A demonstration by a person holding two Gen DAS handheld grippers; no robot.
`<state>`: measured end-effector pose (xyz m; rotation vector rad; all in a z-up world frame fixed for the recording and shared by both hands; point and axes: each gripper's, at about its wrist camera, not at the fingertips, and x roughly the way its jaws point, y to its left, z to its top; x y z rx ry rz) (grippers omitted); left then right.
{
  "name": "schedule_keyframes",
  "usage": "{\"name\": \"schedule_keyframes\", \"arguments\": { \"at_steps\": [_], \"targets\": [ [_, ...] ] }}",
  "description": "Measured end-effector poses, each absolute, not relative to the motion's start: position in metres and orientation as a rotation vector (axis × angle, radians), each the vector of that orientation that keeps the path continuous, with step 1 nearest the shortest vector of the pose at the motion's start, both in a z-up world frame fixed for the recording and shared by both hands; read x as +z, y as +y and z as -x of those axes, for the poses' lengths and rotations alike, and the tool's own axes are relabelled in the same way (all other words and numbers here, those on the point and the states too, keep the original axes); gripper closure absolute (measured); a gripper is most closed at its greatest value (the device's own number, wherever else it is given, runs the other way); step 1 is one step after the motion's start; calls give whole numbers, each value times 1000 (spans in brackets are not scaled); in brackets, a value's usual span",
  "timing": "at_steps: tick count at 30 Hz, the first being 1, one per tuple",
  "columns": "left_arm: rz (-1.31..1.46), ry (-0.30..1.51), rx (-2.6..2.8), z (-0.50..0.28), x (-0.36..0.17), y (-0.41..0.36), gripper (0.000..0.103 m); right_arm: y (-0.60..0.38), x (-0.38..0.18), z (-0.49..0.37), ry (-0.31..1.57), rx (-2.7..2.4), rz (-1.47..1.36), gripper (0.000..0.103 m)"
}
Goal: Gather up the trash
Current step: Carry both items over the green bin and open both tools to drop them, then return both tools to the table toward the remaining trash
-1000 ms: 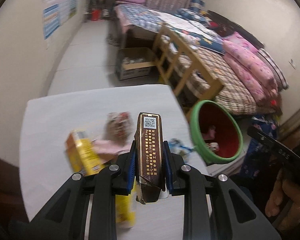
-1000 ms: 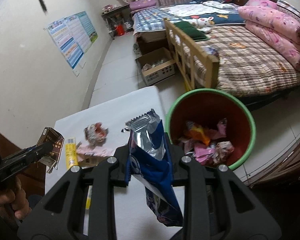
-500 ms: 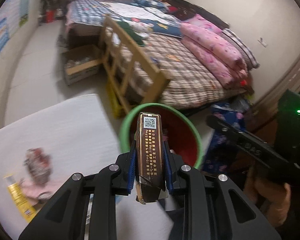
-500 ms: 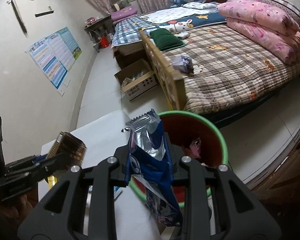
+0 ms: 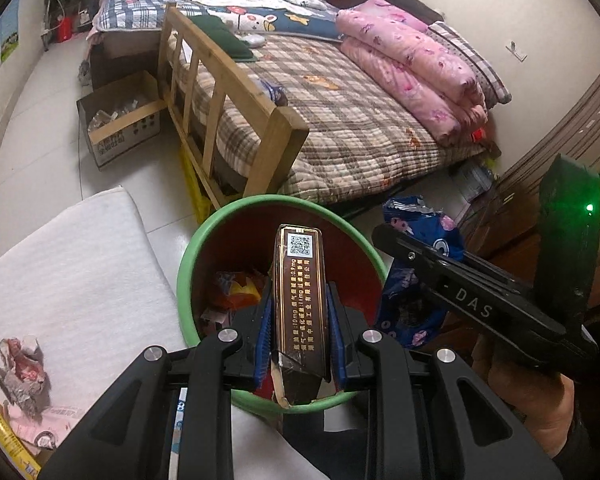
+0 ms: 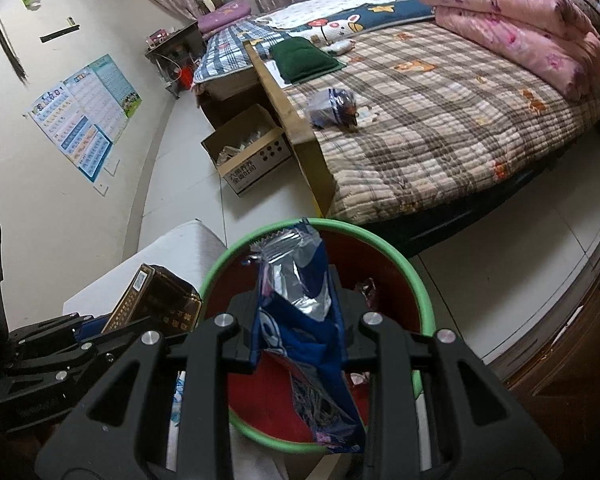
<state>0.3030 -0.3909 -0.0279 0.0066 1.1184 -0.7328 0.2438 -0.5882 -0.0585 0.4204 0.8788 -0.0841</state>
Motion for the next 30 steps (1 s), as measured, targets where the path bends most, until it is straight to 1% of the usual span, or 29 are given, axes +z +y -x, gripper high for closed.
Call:
{"name": "schedule_keyframes", "arguments": {
  "at_steps": [7, 8, 9, 10, 12, 13, 15, 16, 18, 23, 30],
  "targets": [
    [-6, 1149, -732, -309, -43, -394, 81, -591, -73, -248, 908, -85, -424, 76],
    [-3, 1152, -736, -309, -45, -395, 79, -591, -74, -249, 914, -86, -420, 72],
    [2, 1153, -738, -309, -45, -394, 65, -590, -74, -249, 919, -86, -417, 62],
    [8, 1149, -735, -310, -45, -393, 40, -590, -74, -250, 916, -91, -412, 56],
    [35, 1120, -716, -312, -40, -388, 15, -588, -71, -249, 908, -111, -389, 34],
    [46, 1112, -713, -313, -39, -385, 14, -588, -70, -249, 904, -116, -379, 30],
    [71, 1110, -707, -315, -36, -379, 13, -588, -68, -248, 897, -118, -375, 27],
    [77, 1108, -701, -315, -35, -376, 12, -587, -66, -247, 898, -117, -374, 25],
    [88, 1092, -678, -314, -30, -368, 8, -585, -62, -246, 891, -123, -371, 16],
    [95, 1053, -616, -311, -14, -344, 8, -573, -46, -241, 869, -129, -354, 5],
    [110, 996, -557, -291, 12, -290, 8, -532, -16, -221, 834, -97, -303, 5]
  ]
}}
